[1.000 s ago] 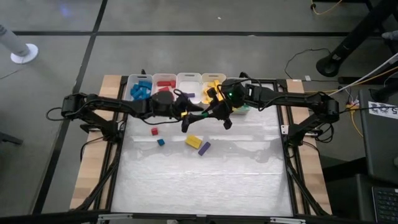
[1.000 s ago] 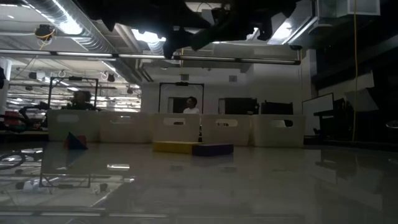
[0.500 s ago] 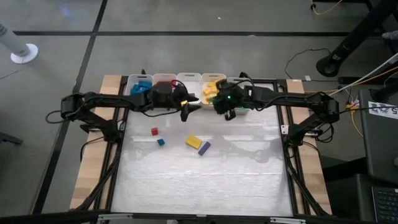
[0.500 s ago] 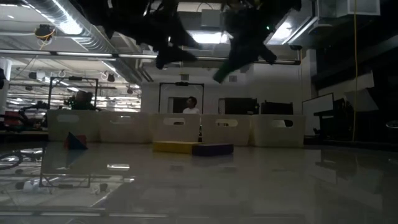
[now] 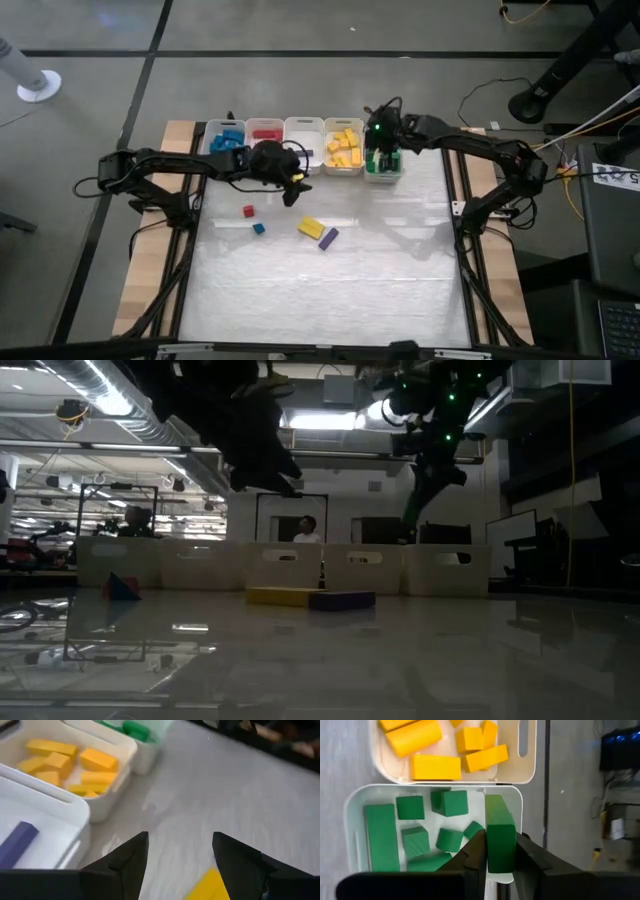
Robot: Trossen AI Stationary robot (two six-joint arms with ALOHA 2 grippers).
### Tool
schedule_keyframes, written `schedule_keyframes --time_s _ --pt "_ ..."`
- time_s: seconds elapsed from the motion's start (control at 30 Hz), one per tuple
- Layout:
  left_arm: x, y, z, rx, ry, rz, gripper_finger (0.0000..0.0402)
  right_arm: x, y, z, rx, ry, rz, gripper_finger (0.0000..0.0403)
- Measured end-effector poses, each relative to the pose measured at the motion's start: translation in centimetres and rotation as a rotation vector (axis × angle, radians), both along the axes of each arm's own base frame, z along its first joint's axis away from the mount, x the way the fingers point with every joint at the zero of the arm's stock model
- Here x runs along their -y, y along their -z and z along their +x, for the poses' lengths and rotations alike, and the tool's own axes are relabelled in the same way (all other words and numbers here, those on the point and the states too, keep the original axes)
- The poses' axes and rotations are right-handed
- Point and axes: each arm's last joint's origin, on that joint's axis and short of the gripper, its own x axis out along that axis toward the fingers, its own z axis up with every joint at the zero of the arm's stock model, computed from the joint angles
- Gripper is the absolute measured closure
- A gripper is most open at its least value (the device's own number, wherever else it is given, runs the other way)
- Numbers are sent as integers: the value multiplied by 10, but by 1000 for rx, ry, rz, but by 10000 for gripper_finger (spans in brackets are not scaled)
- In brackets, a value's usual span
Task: Sort blocks
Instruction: Put the green block into the right white bin, then put the yellow block into the middle right white bin
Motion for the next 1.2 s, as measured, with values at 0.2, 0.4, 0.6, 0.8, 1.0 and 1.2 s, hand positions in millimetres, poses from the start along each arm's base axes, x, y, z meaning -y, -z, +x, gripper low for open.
schedule_keyframes --time_s 0.2,0.4,0.6,0.8,1.0,1.2 --pt "22 4 2 -63 160 101 192 18 0 -10 44 61 49 331" --pt "43 4 5 -63 289 183 192 22 0 -13 67 94 72 302" --pt "57 14 11 -91 361 206 192 22 0 -11 95 119 69 238" --pt "72 47 23 -205 494 270 192 22 0 -10 128 135 98 207" --pt "81 79 32 -310 586 346 192 19 0 -8 234 163 245 209" --pt "82 100 39 -350 595 360 192 16 0 -6 284 137 346 209"
